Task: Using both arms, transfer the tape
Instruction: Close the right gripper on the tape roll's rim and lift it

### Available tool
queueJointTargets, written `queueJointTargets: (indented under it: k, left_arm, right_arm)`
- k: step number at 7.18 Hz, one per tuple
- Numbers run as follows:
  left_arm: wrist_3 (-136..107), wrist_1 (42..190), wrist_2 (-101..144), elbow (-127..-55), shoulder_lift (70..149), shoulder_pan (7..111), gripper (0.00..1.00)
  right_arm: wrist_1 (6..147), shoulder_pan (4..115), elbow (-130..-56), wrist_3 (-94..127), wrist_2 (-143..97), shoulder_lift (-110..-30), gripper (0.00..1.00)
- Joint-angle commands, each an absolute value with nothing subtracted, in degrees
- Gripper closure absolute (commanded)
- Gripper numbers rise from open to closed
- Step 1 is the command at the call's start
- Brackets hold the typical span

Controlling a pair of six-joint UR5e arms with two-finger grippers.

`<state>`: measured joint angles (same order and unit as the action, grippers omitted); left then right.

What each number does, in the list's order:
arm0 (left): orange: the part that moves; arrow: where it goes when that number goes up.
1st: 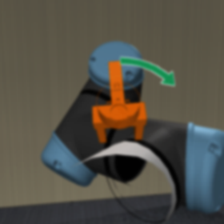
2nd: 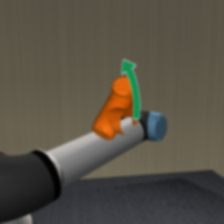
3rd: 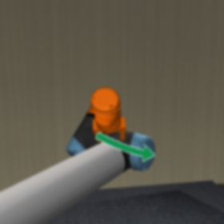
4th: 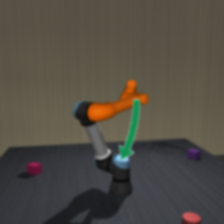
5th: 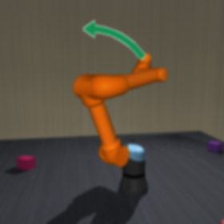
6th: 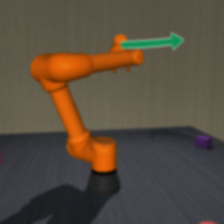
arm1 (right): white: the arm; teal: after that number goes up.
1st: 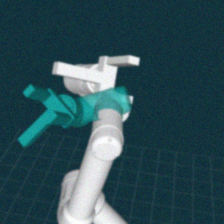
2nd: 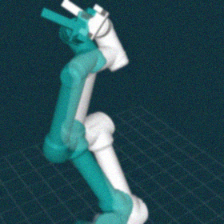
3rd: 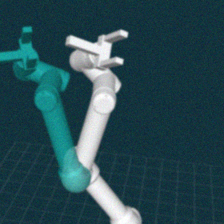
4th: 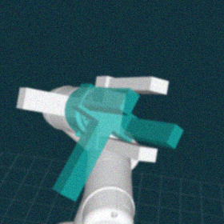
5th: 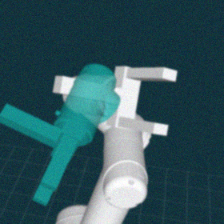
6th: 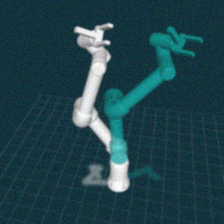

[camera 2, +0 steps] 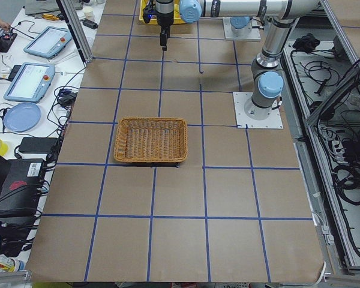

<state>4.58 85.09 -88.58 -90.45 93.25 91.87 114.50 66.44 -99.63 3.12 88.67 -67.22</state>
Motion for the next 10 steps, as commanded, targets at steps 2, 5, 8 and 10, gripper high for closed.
queueJointTargets:
  k: [2, 5, 8, 10]
  left_arm:
    - [4.6, 84.8, -88.6, -90.4, 93.3, 91.8, 0.0]
    - [4.6, 84.9, -88.6, -90.4, 93.2, 91.8, 0.0]
    - [4.6, 84.9, -88.8, -90.3, 92.6, 91.8, 0.0]
    - [4.6, 84.9, -88.8, -90.3, 92.6, 91.8, 0.0]
  right_arm:
    - [112.6, 67.1, -98.3, 3.2, 88.6, -70.3, 1.0]
    - [108.2, 77.4, -96.6, 11.7, 88.3, -74.1, 1.0]
    - [108.7, 93.0, -94.8, 31.0, 86.3, -73.8, 1.0]
    - [109.2, 100.2, -94.9, 39.6, 83.2, -72.1, 1.0]
